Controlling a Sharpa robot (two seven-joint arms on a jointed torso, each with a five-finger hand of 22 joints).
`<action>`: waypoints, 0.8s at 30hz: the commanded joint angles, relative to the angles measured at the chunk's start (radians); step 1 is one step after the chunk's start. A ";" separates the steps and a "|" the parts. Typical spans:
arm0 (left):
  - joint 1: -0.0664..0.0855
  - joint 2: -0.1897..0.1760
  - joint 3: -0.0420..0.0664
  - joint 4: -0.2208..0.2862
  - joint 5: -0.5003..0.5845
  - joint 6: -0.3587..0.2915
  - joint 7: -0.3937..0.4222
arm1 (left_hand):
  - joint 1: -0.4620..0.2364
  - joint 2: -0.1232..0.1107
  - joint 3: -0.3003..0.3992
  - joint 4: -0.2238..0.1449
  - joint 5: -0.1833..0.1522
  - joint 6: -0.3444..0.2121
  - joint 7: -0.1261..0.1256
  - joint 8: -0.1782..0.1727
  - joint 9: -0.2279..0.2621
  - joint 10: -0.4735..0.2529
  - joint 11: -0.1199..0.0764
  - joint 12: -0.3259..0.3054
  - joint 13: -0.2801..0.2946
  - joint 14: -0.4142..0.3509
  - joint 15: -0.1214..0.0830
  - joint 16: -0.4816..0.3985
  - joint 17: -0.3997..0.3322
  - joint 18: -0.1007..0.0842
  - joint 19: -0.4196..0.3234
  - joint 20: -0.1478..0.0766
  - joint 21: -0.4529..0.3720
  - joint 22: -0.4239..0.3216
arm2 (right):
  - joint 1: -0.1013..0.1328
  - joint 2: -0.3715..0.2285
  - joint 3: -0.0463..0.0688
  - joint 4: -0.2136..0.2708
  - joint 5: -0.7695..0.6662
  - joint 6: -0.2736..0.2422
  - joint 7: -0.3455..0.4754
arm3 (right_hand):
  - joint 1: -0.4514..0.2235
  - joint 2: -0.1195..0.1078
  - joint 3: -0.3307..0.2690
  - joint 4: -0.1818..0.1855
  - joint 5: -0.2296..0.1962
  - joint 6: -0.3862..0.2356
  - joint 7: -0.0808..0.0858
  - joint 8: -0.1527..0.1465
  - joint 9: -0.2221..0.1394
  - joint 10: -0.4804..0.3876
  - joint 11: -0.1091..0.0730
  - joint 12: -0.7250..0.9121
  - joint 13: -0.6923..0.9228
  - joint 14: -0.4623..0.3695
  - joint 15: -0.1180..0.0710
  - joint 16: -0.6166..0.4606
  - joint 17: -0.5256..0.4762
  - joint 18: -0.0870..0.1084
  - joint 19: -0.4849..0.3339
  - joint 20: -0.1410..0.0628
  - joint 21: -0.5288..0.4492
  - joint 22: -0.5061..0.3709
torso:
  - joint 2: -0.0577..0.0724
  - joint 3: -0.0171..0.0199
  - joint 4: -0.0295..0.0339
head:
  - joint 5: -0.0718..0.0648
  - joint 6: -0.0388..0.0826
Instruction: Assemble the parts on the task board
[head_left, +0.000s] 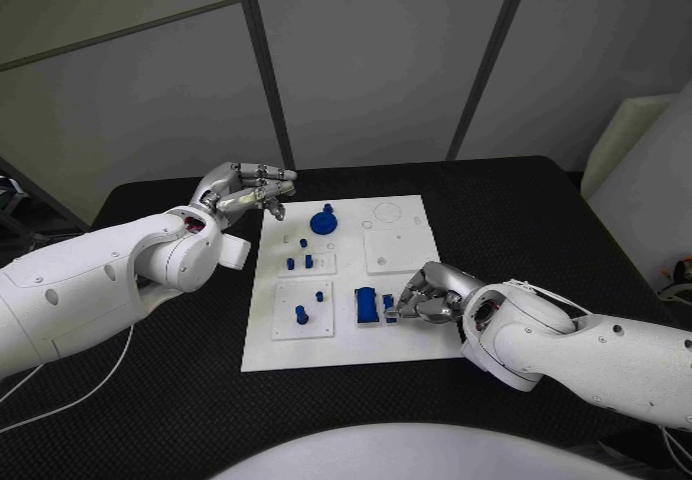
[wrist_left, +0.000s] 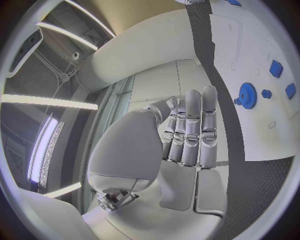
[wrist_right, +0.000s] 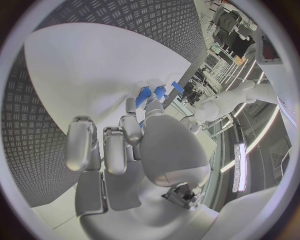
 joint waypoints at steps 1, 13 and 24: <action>0.001 0.001 0.001 0.000 -0.002 0.009 0.006 | -0.005 0.002 0.003 0.001 0.002 -0.009 0.000 0.006 -0.001 -0.007 -0.001 0.005 0.002 -0.008 0.002 0.003 -0.001 -0.010 -0.004 -0.001 -0.006 -0.001 | 0.001 0.003 0.000 -0.003 -0.031 0.028 0.006 | 0.007 0.002 0.000 -0.004 -0.007 -0.006 0.000 0.007 0.002 0.002 0.003 0.000 0.000 0.082 0.003 0.005 0.148 0.001 0.000 -0.005 -0.003 0.020 | 0.000 0.0007 -0.0014 | 0.001 -0.001; -0.001 0.002 0.001 -0.001 -0.002 0.009 0.005 | -0.005 0.002 0.003 0.001 0.002 -0.009 0.000 0.006 -0.001 -0.007 -0.001 0.005 0.002 -0.008 0.002 0.003 -0.001 -0.010 -0.004 -0.001 -0.006 -0.001 | 0.001 0.020 0.000 -0.046 -0.040 -0.003 0.015 | 0.009 0.026 -0.005 0.001 -0.038 0.007 -0.008 0.023 0.010 0.015 -0.003 0.020 0.014 0.084 -0.001 0.010 0.156 -0.002 0.007 -0.008 0.006 0.030 | 0.000 0.0003 0.0008 | 0.003 -0.002; -0.002 0.001 0.001 0.000 -0.002 0.009 0.005 | -0.005 0.002 0.003 0.001 0.002 -0.009 0.000 0.006 -0.001 -0.007 -0.001 0.005 0.002 -0.008 0.002 0.003 -0.001 -0.010 -0.004 -0.001 -0.006 -0.001 | 0.001 0.040 0.000 -0.066 -0.035 -0.021 0.049 | 0.009 0.034 -0.017 0.007 -0.077 0.006 -0.009 0.032 0.016 0.018 -0.005 0.023 0.017 0.085 -0.003 0.012 0.158 -0.002 0.008 -0.010 0.007 0.032 | -0.001 -0.0003 -0.0008 | 0.007 -0.004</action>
